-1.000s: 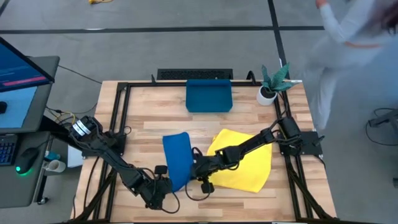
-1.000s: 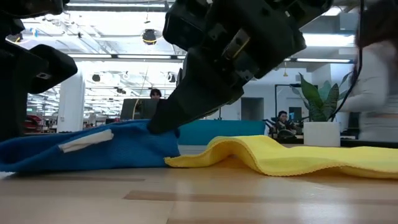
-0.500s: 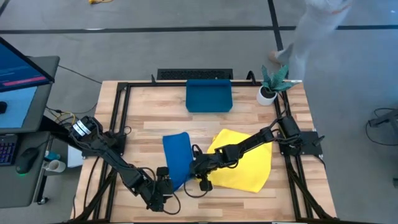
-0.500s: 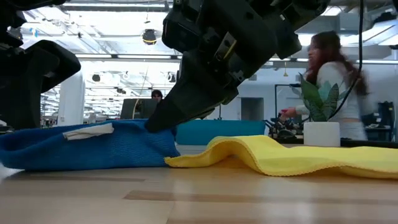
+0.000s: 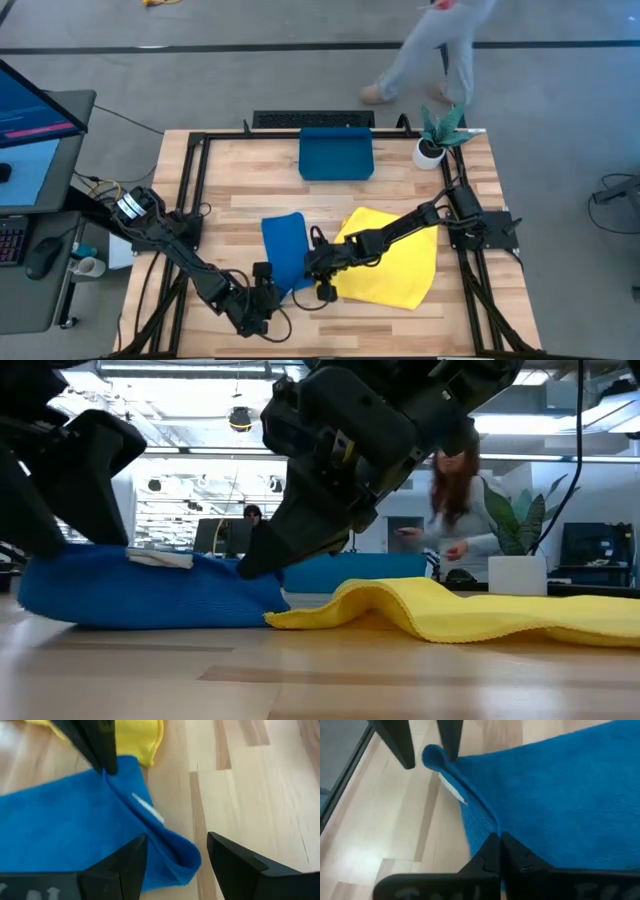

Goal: Roll microfiber towels into tight, uniform cylinder then place into a basket
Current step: Roll the blue microfiber cloth

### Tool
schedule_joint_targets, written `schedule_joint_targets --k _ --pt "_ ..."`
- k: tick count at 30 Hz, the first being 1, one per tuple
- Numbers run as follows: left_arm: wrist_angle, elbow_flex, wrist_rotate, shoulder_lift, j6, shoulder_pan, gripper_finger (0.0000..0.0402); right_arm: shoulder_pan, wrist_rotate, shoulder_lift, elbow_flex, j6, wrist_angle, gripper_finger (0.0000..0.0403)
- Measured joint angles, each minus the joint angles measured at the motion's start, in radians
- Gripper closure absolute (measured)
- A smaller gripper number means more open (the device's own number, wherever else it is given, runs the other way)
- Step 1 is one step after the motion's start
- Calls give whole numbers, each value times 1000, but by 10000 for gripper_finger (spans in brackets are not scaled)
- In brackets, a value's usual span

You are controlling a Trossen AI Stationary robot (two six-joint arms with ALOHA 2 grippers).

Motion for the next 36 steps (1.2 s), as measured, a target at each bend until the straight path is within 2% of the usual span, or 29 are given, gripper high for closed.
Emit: schedule_joint_targets --k 14,19,23,27,33,36 --pt "38 0 -79 0 62 -1 203 -8 1 0 0 18 -29 388" --pt "105 0 -75 0 114 -5 203 -16 22 0 0 35 -29 391" --pt "152 0 -14 0 175 -9 203 -27 26 0 0 39 -29 392" --pt "151 -31 8 0 144 -2 203 -31 27 0 0 44 -29 387" --pt "151 -84 -65 0 70 17 203 -29 23 0 0 44 -39 394" --pt "150 -96 -53 0 24 28 203 -29 23 0 0 44 -55 391"
